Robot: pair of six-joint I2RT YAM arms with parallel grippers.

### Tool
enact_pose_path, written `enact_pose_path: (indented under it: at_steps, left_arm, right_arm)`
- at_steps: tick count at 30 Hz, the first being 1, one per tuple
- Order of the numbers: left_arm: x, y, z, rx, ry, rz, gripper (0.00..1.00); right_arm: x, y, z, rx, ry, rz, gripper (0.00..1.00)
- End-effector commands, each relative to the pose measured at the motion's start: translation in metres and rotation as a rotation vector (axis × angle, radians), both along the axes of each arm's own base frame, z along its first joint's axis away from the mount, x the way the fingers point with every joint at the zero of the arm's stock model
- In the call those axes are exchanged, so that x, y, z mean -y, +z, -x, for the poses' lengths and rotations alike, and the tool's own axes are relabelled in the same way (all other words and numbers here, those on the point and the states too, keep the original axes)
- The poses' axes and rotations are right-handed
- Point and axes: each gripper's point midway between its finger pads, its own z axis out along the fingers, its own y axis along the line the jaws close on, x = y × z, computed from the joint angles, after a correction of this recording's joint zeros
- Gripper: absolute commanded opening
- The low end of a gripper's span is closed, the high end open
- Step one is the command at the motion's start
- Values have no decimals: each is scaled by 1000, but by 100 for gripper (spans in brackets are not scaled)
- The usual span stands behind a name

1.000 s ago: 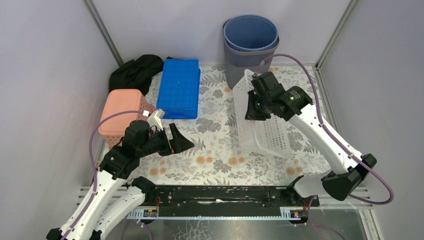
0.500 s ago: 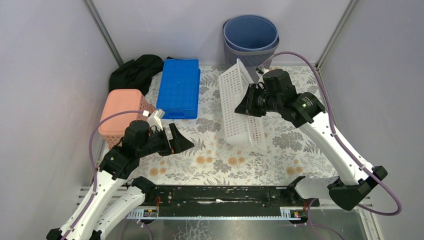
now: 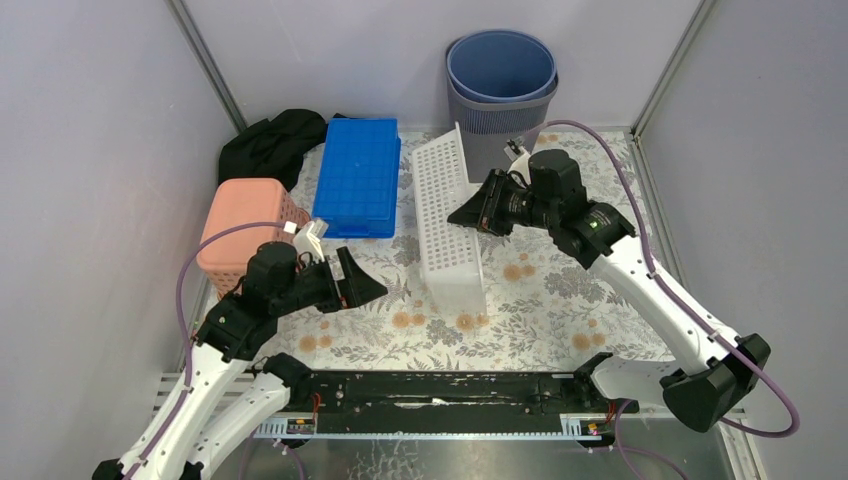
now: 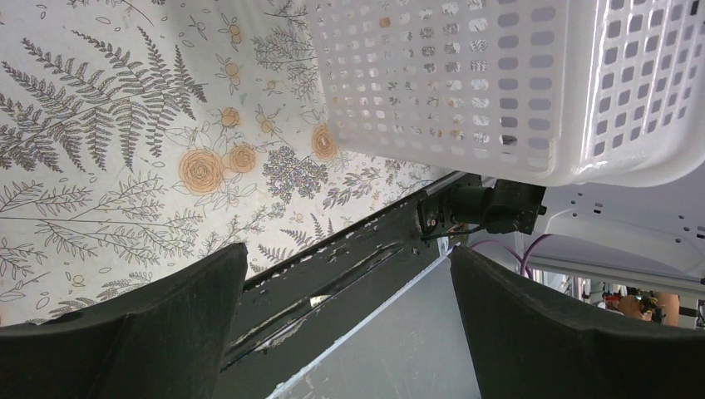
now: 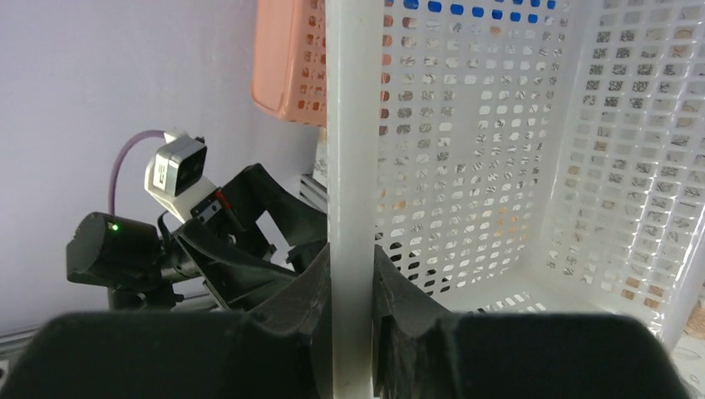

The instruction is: Turn the large container upside down

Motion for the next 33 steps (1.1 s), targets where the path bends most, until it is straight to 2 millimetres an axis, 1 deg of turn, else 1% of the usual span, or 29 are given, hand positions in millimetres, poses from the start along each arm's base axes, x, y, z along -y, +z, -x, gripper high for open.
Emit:
enact_pose_path:
  at_steps: [1,11,19,25,33]
  left_arm:
    - [-1,18,1,49,1,19,100]
    - [-2,20,1,55,5,20,100]
    - [-1,21,1,53,2,18,100]
    - [-2,22,2,53,-3,9,100]
    - [-2,20,2,48,-6,2,100]
  right_arm:
    - [-4,57,-5,127,41,-225,0]
    - [23,58,-15,100,51,-480,0]
    - [40,59,-16,101,75,-659,0]
    - [55,52,-20,104,74,-773,0]
    - [61,32,-25,103,78,-898,0]
